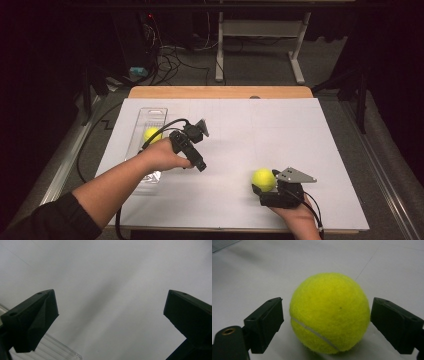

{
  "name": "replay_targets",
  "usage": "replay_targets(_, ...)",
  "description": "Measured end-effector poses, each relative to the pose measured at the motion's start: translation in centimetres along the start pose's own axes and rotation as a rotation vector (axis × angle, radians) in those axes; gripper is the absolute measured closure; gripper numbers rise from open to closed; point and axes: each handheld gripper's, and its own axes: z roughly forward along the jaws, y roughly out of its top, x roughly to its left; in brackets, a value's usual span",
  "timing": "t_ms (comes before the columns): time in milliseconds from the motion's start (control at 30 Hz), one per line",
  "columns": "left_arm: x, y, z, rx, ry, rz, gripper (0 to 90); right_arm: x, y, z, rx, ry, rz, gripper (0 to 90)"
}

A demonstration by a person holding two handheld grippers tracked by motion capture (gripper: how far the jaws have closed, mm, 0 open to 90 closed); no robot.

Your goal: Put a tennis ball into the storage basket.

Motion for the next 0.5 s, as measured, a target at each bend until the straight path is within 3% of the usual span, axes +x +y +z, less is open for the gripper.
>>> replay_targets(500,-0.27,0.28,-0.04,0.016,0.003,0.013,0.6,-0.16,-0.13,0.11,0.012,0.01,0.003,25.0)
